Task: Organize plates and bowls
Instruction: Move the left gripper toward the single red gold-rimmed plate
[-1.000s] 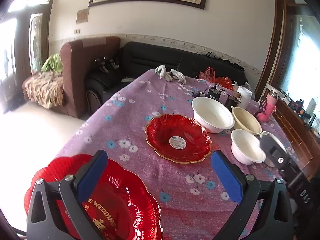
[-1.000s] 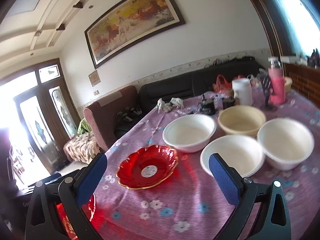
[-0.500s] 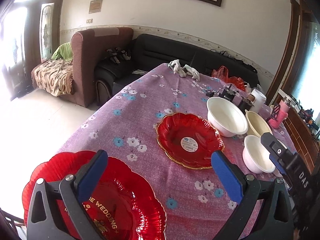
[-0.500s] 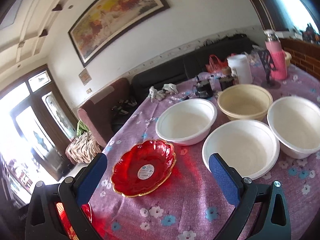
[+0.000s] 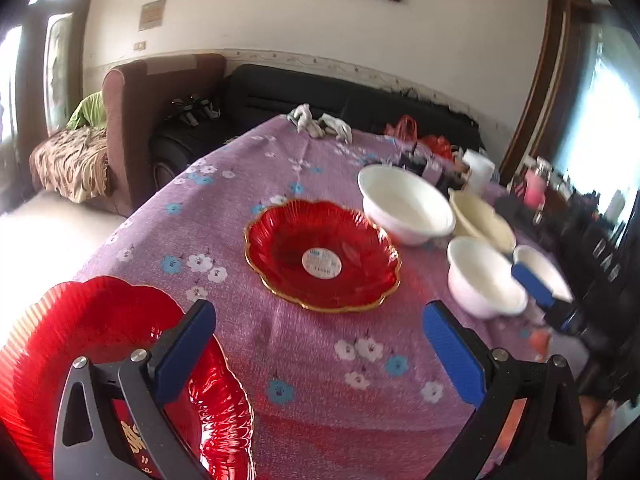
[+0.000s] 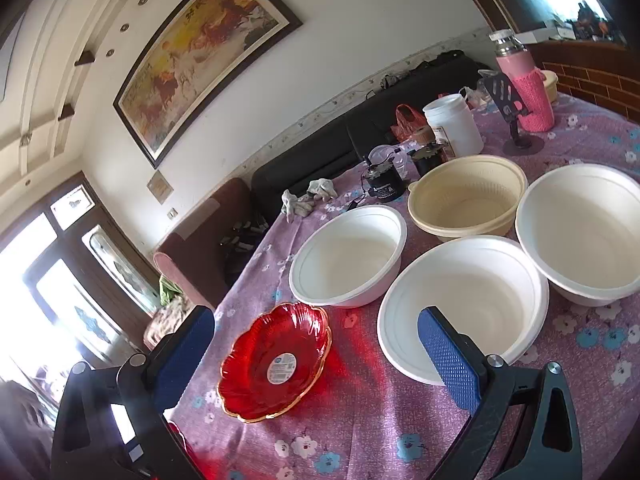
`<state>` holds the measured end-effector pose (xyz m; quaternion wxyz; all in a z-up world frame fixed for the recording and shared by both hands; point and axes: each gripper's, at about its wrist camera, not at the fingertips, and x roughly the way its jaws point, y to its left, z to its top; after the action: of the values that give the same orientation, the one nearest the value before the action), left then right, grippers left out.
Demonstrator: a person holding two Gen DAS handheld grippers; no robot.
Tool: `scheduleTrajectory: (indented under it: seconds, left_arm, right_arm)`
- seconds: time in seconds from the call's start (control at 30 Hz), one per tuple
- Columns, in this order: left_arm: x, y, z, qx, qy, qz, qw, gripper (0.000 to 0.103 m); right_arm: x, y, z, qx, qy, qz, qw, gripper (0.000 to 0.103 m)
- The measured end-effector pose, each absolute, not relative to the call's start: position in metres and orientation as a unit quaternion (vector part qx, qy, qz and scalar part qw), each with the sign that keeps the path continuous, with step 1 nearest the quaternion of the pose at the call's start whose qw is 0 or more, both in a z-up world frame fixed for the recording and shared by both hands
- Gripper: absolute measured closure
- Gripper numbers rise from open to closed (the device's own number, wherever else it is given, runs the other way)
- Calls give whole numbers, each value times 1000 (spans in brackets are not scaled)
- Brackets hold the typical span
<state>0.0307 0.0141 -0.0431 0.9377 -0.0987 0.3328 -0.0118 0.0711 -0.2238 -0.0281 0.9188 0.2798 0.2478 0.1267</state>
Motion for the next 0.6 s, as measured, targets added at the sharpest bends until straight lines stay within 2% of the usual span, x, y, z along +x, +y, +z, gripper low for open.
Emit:
scheduleTrajectory:
  seconds: [0.3,0.6]
  left_arm:
    - [43,35,-62,-85,352,37,931,0]
    - [46,62,-59,-70,352,76,930,0]
  right_arm:
    - [67,-203,-19,277,243,198,908,0]
    - [76,-184,-21,276,269,242,890,0]
